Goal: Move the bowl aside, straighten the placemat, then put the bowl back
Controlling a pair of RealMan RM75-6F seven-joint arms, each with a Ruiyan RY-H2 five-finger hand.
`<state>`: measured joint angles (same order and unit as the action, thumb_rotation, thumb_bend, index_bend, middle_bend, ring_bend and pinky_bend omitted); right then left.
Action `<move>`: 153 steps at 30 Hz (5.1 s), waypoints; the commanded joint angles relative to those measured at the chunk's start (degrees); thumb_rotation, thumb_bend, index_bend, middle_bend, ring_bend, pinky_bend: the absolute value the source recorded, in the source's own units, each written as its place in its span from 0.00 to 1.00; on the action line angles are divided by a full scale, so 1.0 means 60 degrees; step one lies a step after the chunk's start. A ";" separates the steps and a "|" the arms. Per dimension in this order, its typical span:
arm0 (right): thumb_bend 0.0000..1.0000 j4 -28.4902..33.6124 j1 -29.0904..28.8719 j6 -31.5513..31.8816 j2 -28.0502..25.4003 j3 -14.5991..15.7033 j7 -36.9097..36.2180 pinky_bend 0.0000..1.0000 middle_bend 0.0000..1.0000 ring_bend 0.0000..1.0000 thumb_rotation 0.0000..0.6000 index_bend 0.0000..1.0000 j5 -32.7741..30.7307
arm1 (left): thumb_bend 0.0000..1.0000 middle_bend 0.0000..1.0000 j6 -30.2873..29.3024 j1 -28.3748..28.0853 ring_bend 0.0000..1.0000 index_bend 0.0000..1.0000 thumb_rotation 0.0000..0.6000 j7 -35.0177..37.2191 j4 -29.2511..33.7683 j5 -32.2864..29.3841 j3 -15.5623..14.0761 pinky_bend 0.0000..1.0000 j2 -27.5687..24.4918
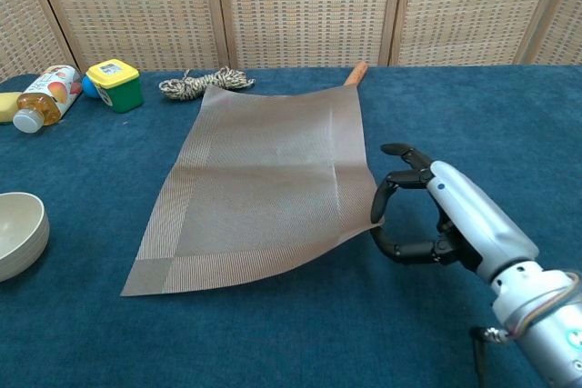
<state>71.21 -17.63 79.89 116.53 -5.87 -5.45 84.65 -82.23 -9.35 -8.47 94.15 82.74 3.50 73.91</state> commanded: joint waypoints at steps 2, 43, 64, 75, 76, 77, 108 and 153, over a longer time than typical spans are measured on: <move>0.54 0.0547 0.0456 0.0476 -0.0716 0.0527 -0.0164 0.00 0.15 0.00 1.00 0.74 0.0338 | 0.05 0.00 -0.0052 0.0015 0.00 0.00 1.00 -0.0046 0.0016 0.0062 -0.0017 0.00 0.0008; 0.49 -0.0975 -0.0233 -0.2209 -0.4722 -0.1832 -0.1465 0.00 0.09 0.00 1.00 0.67 -0.2764 | 0.05 0.00 0.0009 -0.0021 0.00 0.00 1.00 -0.0582 0.0106 0.0252 -0.0107 0.00 0.0244; 0.28 0.1555 0.1413 0.0478 -0.6347 -0.1151 -0.1961 0.00 0.00 0.00 1.00 0.08 -0.1298 | 0.05 0.00 0.1299 -0.1397 0.00 0.07 1.00 -0.1997 0.0095 0.0010 0.0696 0.00 0.0554; 0.28 0.2101 0.1683 0.0946 -0.6944 -0.1124 -0.2667 0.00 0.00 0.00 1.00 0.10 -0.0855 | 0.07 0.00 0.2865 -0.3269 0.00 0.33 1.00 -0.3267 -0.0765 -0.0912 0.1752 0.00 0.1602; 0.28 0.2144 0.1696 0.0972 -0.6981 -0.1120 -0.2700 0.00 0.00 0.00 1.00 0.10 -0.0822 | 0.08 0.00 0.2963 -0.3445 0.00 0.33 1.00 -0.3381 -0.0978 -0.0989 0.1829 0.00 0.1764; 0.28 0.2169 0.1702 0.0997 -0.7006 -0.1123 -0.2726 0.00 0.00 0.00 1.00 0.10 -0.0797 | 0.08 0.00 0.3064 -0.3612 0.00 0.34 1.00 -0.3511 -0.1205 -0.1092 0.1898 0.00 0.1931; 0.28 0.2147 0.1725 0.0884 -0.7326 -0.1483 -0.3642 0.00 0.00 0.00 1.00 0.10 -0.1174 | 0.12 0.00 0.5615 -0.7359 0.00 0.33 1.00 -0.3281 -0.7526 -0.1817 0.2034 0.00 0.6027; 0.28 0.2348 0.1799 0.0844 -0.7519 -0.1524 -0.4143 0.00 0.00 0.00 1.00 0.10 -0.1130 | 0.52 0.00 0.5469 -0.8242 0.00 0.58 1.00 -0.1627 -1.0491 -0.0891 0.1232 0.00 0.7886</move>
<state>85.27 -6.85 84.93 71.43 -15.03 -30.30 77.83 -49.01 -59.24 -18.34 30.68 77.05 11.23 121.70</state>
